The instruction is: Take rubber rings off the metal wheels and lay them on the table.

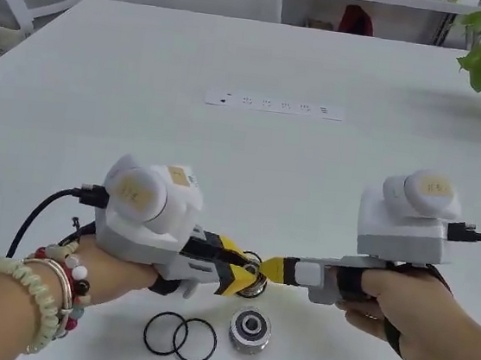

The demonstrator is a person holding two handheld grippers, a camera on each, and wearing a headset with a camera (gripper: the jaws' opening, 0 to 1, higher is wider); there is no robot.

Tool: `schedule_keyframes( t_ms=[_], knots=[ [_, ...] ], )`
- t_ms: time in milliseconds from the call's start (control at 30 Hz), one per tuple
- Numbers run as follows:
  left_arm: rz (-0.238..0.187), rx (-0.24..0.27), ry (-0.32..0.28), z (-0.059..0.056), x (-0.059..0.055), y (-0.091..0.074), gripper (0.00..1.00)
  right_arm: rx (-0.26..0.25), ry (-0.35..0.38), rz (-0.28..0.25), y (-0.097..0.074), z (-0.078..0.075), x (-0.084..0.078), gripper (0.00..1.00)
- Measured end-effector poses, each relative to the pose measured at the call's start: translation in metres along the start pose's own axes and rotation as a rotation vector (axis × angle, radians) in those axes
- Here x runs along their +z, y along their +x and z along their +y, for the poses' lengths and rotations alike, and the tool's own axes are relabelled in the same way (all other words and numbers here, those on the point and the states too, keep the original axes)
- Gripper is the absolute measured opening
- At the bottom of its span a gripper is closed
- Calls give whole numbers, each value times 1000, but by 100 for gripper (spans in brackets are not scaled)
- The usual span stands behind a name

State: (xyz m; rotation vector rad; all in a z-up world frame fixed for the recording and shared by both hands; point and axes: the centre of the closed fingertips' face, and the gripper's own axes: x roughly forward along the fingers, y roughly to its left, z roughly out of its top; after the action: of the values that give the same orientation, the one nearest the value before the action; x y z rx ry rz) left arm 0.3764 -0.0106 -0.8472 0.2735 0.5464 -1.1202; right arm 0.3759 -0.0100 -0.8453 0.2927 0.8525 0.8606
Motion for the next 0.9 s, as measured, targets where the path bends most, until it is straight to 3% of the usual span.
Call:
schedule_keyframes(
  t_ms=[67,200,367,533,767,900],
  knots=[
    [4,-4,36,-3,1,0,16,2,6,-3,0,1,0,0],
    [0,-32,32,-9,6,-3,20,6,12,-22,-2,3,5,0],
    [-28,-5,67,-5,26,-13,23,16,46,-50,-6,5,12,0],
    [-65,10,85,-4,46,-26,32,19,52,-83,-11,8,22,0],
    [-113,-4,118,-11,69,-46,41,35,59,-135,-20,14,35,0],
    [-127,-29,142,-21,84,-59,42,45,56,-152,-22,18,40,0]
  ],
)
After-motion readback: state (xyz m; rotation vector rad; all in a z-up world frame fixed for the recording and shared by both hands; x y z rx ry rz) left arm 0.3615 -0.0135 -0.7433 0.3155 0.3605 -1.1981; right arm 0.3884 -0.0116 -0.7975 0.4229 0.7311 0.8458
